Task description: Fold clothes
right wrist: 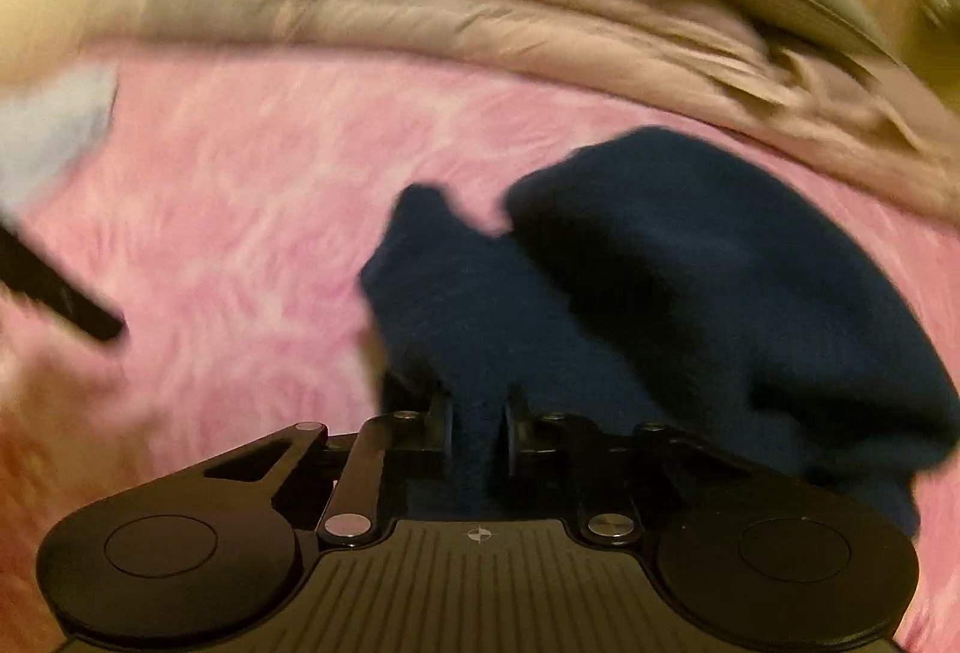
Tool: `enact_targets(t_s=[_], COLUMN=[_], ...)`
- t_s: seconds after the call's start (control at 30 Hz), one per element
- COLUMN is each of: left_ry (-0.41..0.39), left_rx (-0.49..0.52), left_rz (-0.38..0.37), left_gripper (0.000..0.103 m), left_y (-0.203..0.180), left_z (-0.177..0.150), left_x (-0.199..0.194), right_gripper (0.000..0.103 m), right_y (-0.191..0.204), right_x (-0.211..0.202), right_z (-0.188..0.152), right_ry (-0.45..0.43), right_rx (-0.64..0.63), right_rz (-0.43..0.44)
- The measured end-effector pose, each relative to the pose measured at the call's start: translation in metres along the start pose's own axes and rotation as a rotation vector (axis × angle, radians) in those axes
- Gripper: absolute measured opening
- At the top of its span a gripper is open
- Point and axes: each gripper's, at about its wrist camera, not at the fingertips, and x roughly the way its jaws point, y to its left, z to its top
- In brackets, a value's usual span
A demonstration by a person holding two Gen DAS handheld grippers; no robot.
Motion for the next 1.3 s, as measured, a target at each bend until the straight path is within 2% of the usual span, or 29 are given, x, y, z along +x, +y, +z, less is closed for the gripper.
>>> enact_targets(t_s=[0.1,0.2,0.33,0.43,0.47,0.53,0.57,0.6,0.63,0.67,0.7,0.77,0.83,0.9,1.03,1.1,1.13,1.17,1.2,1.23,1.27,1.3], left_ry=[-0.014,-0.03,-0.066,-0.083,-0.09,-0.106,-0.113,-0.12,-0.128,-0.134,-0.135,-0.131,-0.106,-0.073,-0.052,-0.054,-0.033,-0.003,0.037,0.064,0.083,0.064], left_rx=[0.018,0.037,0.071,0.111,0.128,0.179,0.207,0.239,0.273,0.305,0.331,0.356,0.301,0.181,-0.189,-0.304,-0.327,-0.339,-0.338,-0.325,-0.311,-0.292], left_rz=[-0.005,-0.008,-0.014,-0.019,-0.024,-0.038,-0.045,-0.055,-0.072,-0.093,-0.111,-0.166,-0.238,-0.345,-0.532,-0.562,-0.563,-0.561,-0.556,-0.553,-0.551,-0.55], left_gripper=[0.03,0.03,0.03,0.03,0.03,0.03,0.031,0.031,0.033,0.034,0.038,0.044,0.044,0.045,0.062,0.063,0.062,0.06,0.045,0.022,0.019,0.015], left_y=[-0.022,-0.045,-0.084,-0.117,-0.128,-0.152,-0.163,-0.173,-0.183,-0.192,-0.199,-0.214,-0.224,-0.229,-0.225,-0.226,-0.229,-0.233,-0.239,-0.244,-0.248,-0.248], left_z=[0.003,0.008,0.029,0.045,0.052,0.064,0.07,0.076,0.082,0.089,0.094,0.107,0.122,0.137,0.158,0.164,0.167,0.17,0.171,0.169,0.167,0.165], left_x=[0.001,0.003,0.011,0.023,0.027,0.036,0.041,0.046,0.052,0.058,0.064,0.08,0.097,0.111,0.139,0.152,0.162,0.172,0.184,0.192,0.197,0.194], right_gripper=[0.007,0.007,0.007,0.007,0.007,0.011,0.02,0.038,0.054,0.083,0.097,0.097,0.097,0.097,0.097,0.097,0.097,0.097,0.096,0.095,0.068,0.027], right_y=[-0.061,-0.138,-0.241,-0.317,-0.343,-0.395,-0.415,-0.426,-0.435,-0.44,-0.441,-0.444,-0.455,-0.466,-0.483,-0.485,-0.486,-0.485,-0.482,-0.478,-0.473,-0.472], right_x=[-0.058,-0.121,-0.169,-0.171,-0.164,-0.145,-0.138,-0.138,-0.141,-0.146,-0.151,-0.156,-0.157,-0.156,-0.143,-0.131,-0.125,-0.117,-0.109,-0.103,-0.1,-0.1], right_z=[0.003,-0.006,-0.029,-0.048,-0.056,-0.073,-0.081,-0.087,-0.092,-0.095,-0.097,-0.1,-0.108,-0.123,-0.146,-0.156,-0.16,-0.164,-0.168,-0.169,-0.167,-0.163], right_ry=[-0.085,-0.118,-0.106,-0.047,0.002,0.159,0.22,0.224,0.203,0.167,0.126,0.079,0.062,0.044,0.003,0.014,0.023,0.035,0.051,0.059,0.064,0.062], right_rx=[0.133,0.218,0.289,0.396,0.443,0.569,0.627,0.673,0.715,0.743,0.758,0.791,0.87,0.976,1.171,1.216,1.235,1.249,1.258,1.247,1.205,1.176], right_rz=[-0.068,-0.228,-0.457,-0.587,-0.627,-0.656,-0.65,-0.618,-0.573,-0.545,-0.523,-0.449,-0.386,-0.334,-0.259,-0.23,-0.215,-0.195,-0.17,-0.166,-0.186,-0.203])
